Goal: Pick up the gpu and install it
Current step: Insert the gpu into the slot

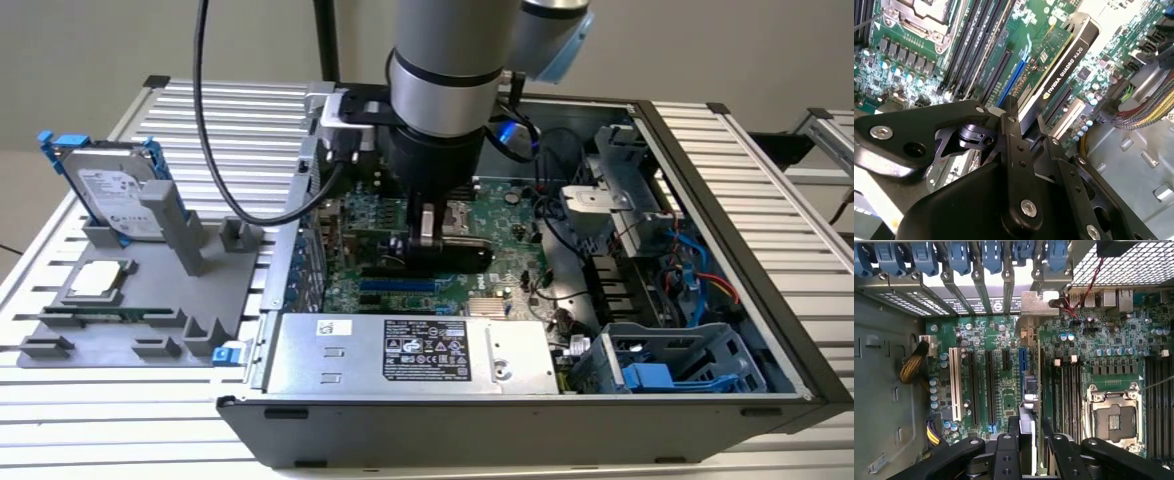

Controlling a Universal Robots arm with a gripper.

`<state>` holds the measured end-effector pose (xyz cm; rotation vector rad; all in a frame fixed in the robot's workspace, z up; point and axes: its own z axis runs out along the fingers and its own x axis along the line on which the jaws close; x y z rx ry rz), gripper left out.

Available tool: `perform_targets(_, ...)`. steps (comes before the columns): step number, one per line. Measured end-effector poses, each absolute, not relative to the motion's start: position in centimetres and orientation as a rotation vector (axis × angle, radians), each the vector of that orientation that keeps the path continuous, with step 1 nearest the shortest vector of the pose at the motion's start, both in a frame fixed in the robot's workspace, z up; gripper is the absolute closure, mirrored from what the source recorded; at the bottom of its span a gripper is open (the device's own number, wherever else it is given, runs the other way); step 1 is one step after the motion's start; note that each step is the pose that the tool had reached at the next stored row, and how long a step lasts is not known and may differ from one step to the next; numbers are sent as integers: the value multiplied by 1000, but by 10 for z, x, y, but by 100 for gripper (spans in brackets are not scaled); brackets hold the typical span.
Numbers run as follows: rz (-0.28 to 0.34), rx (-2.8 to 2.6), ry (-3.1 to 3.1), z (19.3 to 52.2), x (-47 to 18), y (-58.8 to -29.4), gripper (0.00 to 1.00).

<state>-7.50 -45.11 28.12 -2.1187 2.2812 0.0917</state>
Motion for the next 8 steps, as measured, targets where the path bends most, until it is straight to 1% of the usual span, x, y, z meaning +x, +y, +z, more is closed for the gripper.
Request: perform_targets(8, 92, -2119, 2282, 278, -82, -452, 100)
